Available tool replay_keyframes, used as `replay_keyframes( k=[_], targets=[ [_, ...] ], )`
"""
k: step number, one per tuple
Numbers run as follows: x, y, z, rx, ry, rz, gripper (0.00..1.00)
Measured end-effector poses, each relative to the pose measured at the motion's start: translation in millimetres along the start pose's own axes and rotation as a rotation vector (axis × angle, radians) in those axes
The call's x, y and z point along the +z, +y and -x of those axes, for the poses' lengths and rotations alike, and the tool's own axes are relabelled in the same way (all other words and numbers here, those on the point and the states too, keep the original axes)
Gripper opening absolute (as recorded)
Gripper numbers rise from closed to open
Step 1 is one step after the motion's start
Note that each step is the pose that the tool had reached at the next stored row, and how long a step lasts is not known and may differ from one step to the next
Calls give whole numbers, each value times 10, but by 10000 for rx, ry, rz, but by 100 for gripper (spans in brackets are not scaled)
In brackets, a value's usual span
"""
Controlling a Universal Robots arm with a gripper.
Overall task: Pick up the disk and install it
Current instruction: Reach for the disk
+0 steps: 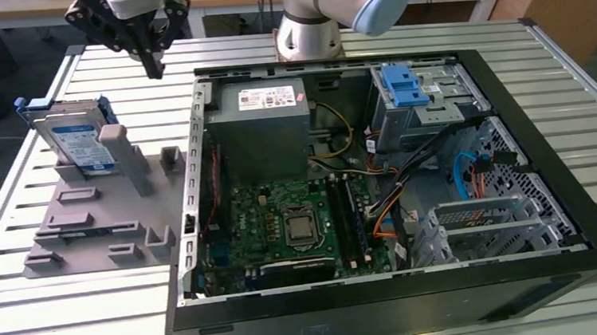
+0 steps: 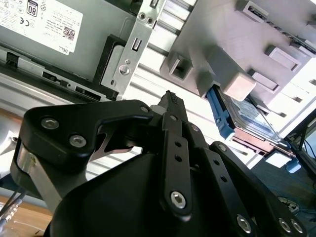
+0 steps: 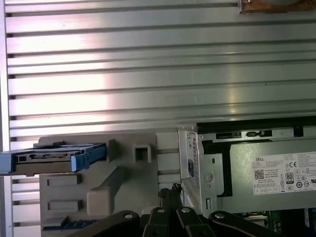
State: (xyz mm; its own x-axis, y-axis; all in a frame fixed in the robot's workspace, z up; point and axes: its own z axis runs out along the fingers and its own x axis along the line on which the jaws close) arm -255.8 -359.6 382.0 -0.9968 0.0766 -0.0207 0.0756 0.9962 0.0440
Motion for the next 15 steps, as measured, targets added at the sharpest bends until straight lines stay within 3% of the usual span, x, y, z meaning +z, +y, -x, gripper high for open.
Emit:
replay_keyframes(
  k=[15],
  targets=[
    [15,17,-181,0,10,0,11]
  ],
)
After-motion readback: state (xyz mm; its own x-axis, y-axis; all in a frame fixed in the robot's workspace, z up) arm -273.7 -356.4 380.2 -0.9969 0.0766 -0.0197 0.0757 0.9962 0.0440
